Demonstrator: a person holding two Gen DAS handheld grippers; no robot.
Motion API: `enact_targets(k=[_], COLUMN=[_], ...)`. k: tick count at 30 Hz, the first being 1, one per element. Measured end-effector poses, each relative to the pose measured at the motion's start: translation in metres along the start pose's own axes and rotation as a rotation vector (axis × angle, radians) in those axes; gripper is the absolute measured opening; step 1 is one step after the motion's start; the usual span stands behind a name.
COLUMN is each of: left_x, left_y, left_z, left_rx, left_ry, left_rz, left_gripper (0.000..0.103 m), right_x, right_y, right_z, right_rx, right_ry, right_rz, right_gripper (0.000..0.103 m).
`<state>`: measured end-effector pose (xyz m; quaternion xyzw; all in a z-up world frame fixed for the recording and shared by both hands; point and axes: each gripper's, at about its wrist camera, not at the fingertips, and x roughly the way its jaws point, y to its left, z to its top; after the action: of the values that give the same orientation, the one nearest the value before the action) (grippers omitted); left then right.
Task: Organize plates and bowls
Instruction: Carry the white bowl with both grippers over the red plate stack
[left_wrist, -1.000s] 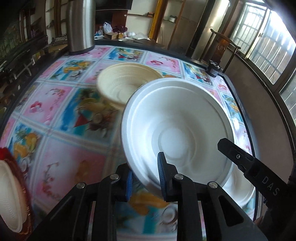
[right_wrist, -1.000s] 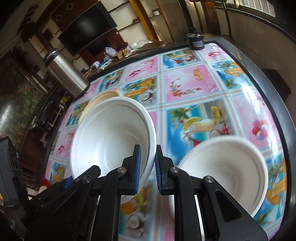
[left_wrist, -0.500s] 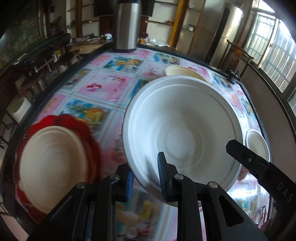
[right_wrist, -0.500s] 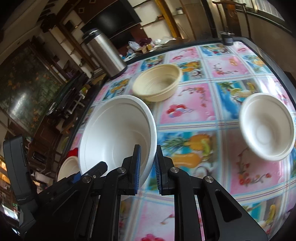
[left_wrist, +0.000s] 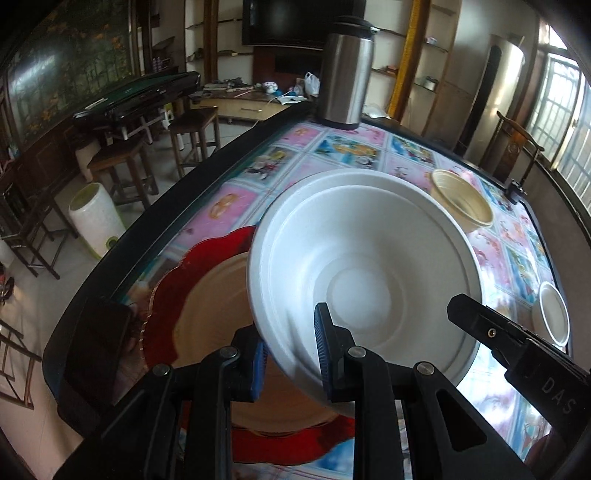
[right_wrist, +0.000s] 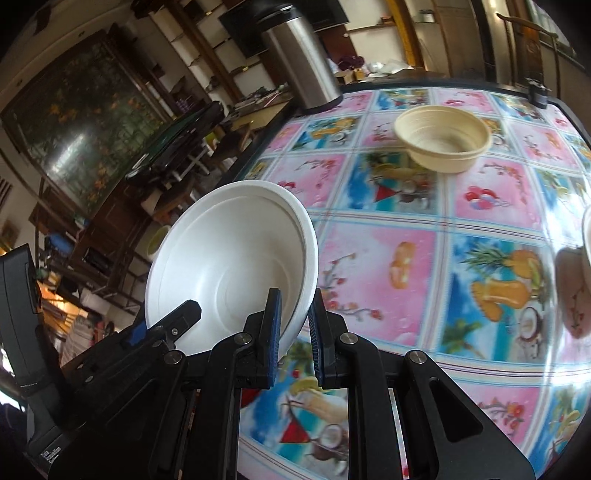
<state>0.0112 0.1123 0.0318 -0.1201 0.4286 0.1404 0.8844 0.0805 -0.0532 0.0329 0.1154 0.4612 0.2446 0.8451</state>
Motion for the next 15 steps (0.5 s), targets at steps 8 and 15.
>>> enact_targets(k=[8, 15], left_x=[0.012, 0.020], left_y=[0.038, 0.048], left_z=[-0.007, -0.015], left_rx=[-0.045, -0.051], left_ry=[0.032, 0.057], left_rz=[0.027, 0.029], left_gripper=[0.023, 0.023], right_x=[0.032, 0.044], right_y=[0.032, 0.042], right_z=[-0.010, -0.017], right_rx=[-0.045, -0.073], right_ry=[0.061, 0.096], right_rz=[0.010, 0.005], right_gripper=[0.015, 0.015])
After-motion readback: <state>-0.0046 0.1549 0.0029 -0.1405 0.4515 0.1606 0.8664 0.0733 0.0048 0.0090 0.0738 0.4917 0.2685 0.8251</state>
